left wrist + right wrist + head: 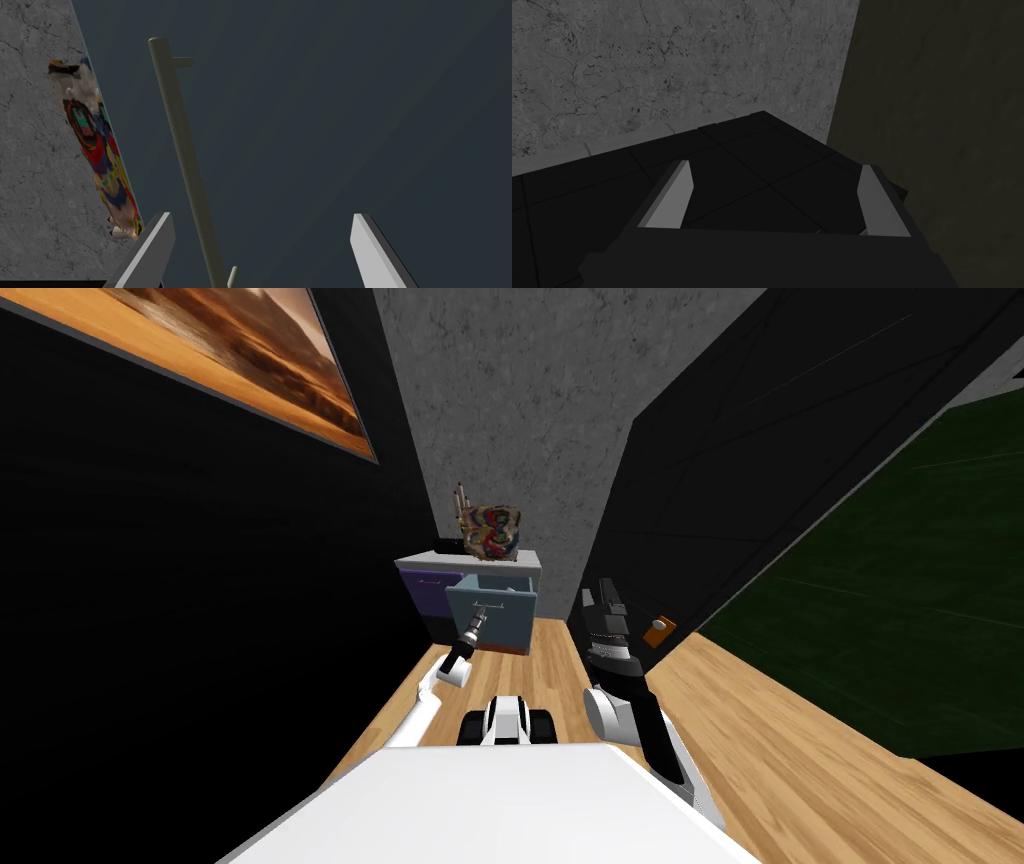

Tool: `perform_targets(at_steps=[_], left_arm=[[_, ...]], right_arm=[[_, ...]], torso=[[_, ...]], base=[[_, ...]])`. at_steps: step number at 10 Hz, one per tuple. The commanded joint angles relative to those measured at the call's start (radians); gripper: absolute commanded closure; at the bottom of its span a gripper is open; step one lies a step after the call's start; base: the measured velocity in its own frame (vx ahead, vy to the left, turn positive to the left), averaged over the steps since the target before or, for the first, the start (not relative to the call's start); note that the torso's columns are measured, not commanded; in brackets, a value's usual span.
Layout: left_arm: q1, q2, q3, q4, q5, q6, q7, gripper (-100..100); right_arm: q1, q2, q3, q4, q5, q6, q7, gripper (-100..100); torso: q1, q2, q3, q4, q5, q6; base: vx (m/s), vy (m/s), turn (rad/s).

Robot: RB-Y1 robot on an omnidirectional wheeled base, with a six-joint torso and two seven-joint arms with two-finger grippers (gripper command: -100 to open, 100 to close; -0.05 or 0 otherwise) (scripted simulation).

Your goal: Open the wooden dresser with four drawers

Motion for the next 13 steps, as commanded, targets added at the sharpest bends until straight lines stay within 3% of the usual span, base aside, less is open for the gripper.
perform_targets(at_steps=[1, 2, 3, 4, 5, 6, 8, 9, 10, 12, 13], left_arm=[[-0.083, 0.047, 0.040, 0.085, 0.033, -0.012, 0.021, -100], [-0.092, 0.047, 0.040, 0.111, 0.033, -0.012, 0.021, -100], [-0.137, 0.095, 0.079, 0.147, 0.066, -0.025, 0.044, -100], [-0.176, 0.095, 0.079, 0.205, 0.066, -0.025, 0.044, -100], [-0.181, 0.095, 0.079, 0.213, 0.066, -0.025, 0.044, -100], [-0.228, 0.143, 0.119, 0.249, 0.099, -0.038, 0.067, -100], [-0.271, 0.143, 0.119, 0.314, 0.099, -0.038, 0.067, -100], [-0.309, 0.191, 0.159, 0.345, 0.132, -0.051, 0.090, -100], [-0.346, 0.191, 0.159, 0.369, 0.132, -0.051, 0.090, -100], [-0.360, 0.191, 0.159, 0.414, 0.132, -0.051, 0.090, -100], [-0.404, 0.239, 0.199, 0.439, 0.165, -0.064, 0.113, -100]], right_arm=[[0.000, 0.000, 0.000, 0.000, 0.000, 0.000, 0.000, 0], [0.000, 0.000, 0.000, 0.000, 0.000, 0.000, 0.000, 0], [0.000, 0.000, 0.000, 0.000, 0.000, 0.000, 0.000, 0], [0.000, 0.000, 0.000, 0.000, 0.000, 0.000, 0.000, 0], [0.000, 0.000, 0.000, 0.000, 0.000, 0.000, 0.000, 0], [0.000, 0.000, 0.000, 0.000, 0.000, 0.000, 0.000, 0], [0.000, 0.000, 0.000, 0.000, 0.000, 0.000, 0.000, 0], [0.000, 0.000, 0.000, 0.000, 0.000, 0.000, 0.000, 0], [0.000, 0.000, 0.000, 0.000, 0.000, 0.000, 0.000, 0], [0.000, 0.000, 0.000, 0.000, 0.000, 0.000, 0.000, 0], [0.000, 0.000, 0.000, 0.000, 0.000, 0.000, 0.000, 0]], torso=[[-0.002, 0.006, 0.003, 0.001, -0.001, 0.001], [-0.003, 0.008, 0.005, 0.002, -0.001, 0.000], [-0.002, 0.006, 0.004, 0.002, -0.001, 0.000], [-0.002, 0.008, 0.005, 0.002, -0.001, 0.001], [-0.003, 0.007, 0.005, 0.002, -0.001, 0.000], [-0.002, 0.003, 0.002, 0.001, -0.001, 0.000], [-0.002, 0.006, 0.004, 0.002, -0.001, 0.000], [0.000, 0.003, 0.002, 0.001, 0.000, 0.000], [-0.003, 0.006, 0.003, 0.002, -0.001, 0.001], [-0.001, 0.004, 0.003, 0.001, 0.000, 0.000], [0.001, 0.002, 0.001, 0.001, 0.000, 0.000]], base=[[-0.111, -0.044, -0.125], [-0.065, -0.026, 0.022], [-0.134, -0.032, -0.225], [-0.133, -0.061, -0.128], [-0.059, -0.044, 0.024], [-0.127, -0.066, -0.201], [-0.087, -0.038, -0.075], [-0.101, -0.064, -0.202], [-0.114, -0.068, -0.119], [-0.040, -0.017, 0.004], [-0.111, -0.045, -0.189]])
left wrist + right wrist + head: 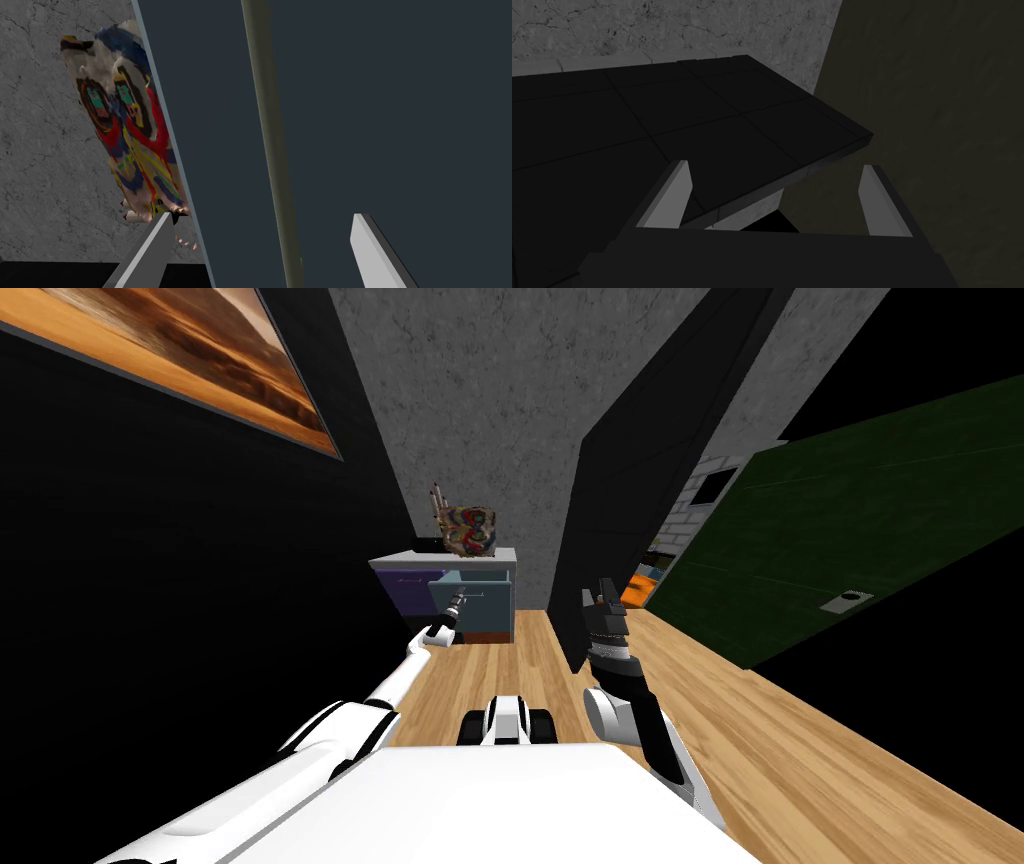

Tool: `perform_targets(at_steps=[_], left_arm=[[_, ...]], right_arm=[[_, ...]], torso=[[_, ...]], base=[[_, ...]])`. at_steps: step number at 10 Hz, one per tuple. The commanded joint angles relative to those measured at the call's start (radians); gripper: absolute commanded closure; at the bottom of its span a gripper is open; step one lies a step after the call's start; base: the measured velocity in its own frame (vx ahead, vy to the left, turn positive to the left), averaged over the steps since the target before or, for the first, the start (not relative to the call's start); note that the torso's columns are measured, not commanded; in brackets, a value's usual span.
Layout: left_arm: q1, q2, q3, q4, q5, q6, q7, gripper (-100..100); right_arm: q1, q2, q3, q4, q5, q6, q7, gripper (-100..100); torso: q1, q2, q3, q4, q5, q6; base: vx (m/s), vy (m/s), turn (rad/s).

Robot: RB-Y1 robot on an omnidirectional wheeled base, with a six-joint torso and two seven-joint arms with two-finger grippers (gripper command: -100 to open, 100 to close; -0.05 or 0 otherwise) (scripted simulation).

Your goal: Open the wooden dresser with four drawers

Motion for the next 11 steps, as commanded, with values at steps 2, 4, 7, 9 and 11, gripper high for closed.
perform_targets(at_steps=[2, 4, 7, 9, 11], left_arm=[[-0.095, 0.051, 0.039, 0.091, 0.034, -0.018, 0.024, -100], [-0.143, 0.098, 0.078, 0.157, 0.067, -0.031, 0.047, -100], [-0.167, 0.094, 0.071, 0.207, 0.064, -0.026, 0.047, 0], [-0.163, 0.092, 0.070, 0.210, 0.064, -0.024, 0.048, 0], [-0.161, 0.091, 0.070, 0.212, 0.064, -0.022, 0.048, 0]], right_arm=[[0.000, 0.000, 0.000, 0.000, 0.000, 0.000, 0.000, 0], [0.000, 0.000, 0.000, 0.000, 0.000, 0.000, 0.000, 0], [0.000, 0.000, 0.000, 0.000, 0.000, 0.000, 0.000, 0], [0.000, 0.000, 0.000, 0.000, 0.000, 0.000, 0.000, 0], [0.000, 0.000, 0.000, 0.000, 0.000, 0.000, 0.000, 0]], torso=[[-0.005, 0.006, 0.004, 0.002, -0.002, 0.000], [-0.001, 0.001, 0.001, 0.001, -0.001, -0.001], [-0.006, 0.008, 0.006, 0.006, -0.004, 0.000], [-0.004, 0.005, 0.003, 0.004, -0.003, 0.001], [-0.004, 0.004, 0.003, 0.003, -0.002, 0.000]], base=[[-0.087, -0.050, -0.089], [-0.050, -0.027, -0.090], [-0.058, -0.029, -0.045], [0.000, 0.000, 0.000], [0.000, 0.000, 0.000]])
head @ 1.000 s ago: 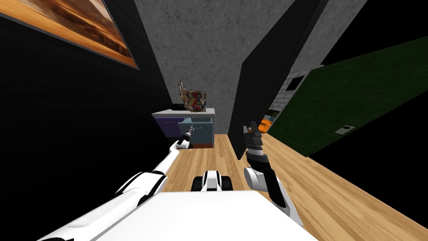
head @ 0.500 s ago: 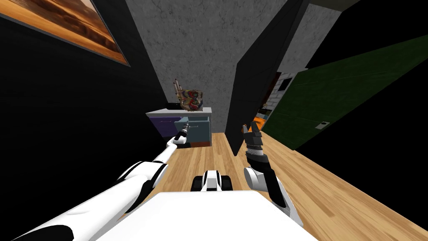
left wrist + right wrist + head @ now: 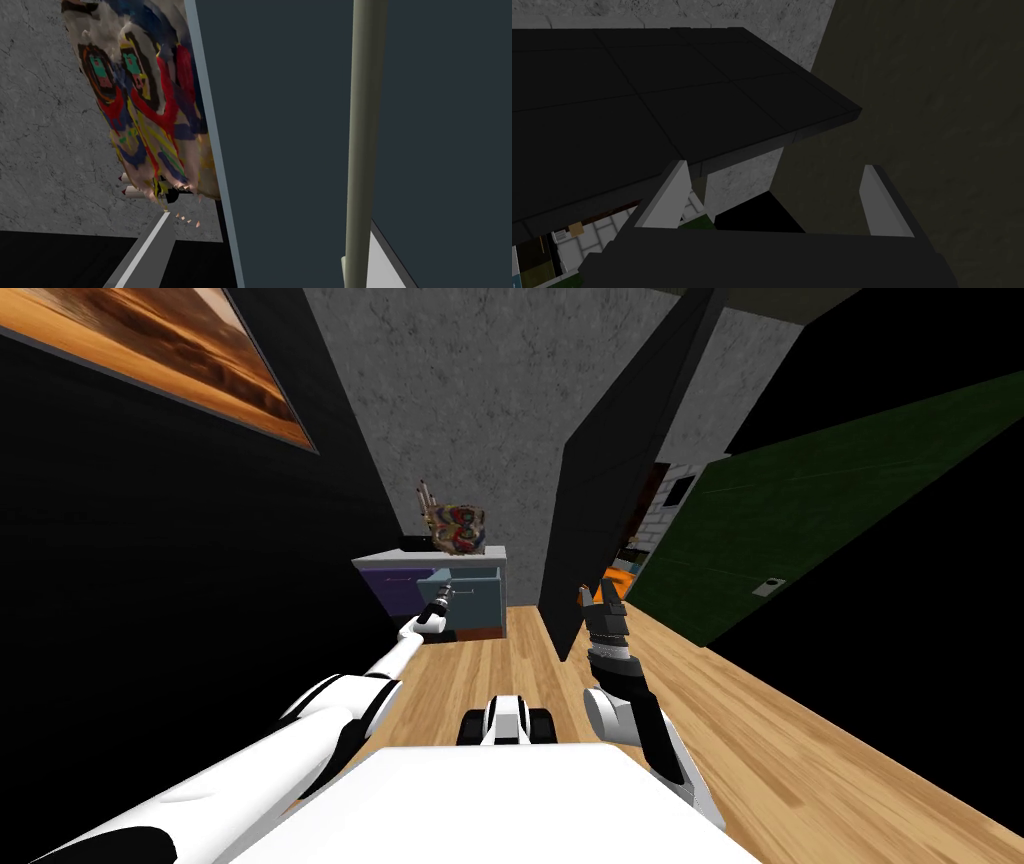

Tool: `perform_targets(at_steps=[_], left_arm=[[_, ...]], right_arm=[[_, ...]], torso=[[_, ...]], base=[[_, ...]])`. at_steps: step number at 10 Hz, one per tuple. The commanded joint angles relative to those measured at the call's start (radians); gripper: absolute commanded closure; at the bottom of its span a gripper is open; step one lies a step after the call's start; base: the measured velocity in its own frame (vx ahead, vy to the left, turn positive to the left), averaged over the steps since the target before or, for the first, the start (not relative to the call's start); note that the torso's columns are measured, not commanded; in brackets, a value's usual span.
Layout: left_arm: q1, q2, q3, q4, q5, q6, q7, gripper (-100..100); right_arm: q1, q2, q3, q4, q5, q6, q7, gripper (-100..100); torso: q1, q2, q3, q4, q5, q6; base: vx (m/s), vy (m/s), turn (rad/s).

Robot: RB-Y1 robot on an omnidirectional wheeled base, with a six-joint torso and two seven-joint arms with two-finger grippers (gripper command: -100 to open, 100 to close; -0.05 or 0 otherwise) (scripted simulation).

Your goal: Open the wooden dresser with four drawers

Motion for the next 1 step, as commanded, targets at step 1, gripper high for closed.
perform_targets(at_steps=[1], left_arm=[[0.001, 0.000, 0.000, 0.000, 0.000, 0.000, 0.000, 0]], right_arm=[[0.000, 0.000, 0.000, 0.000, 0.000, 0.000, 0.000, 0]], torso=[[0.000, 0.000, 0.000, 0.000, 0.000, 0.000]], base=[[0.000, 0.000, 0.000]])
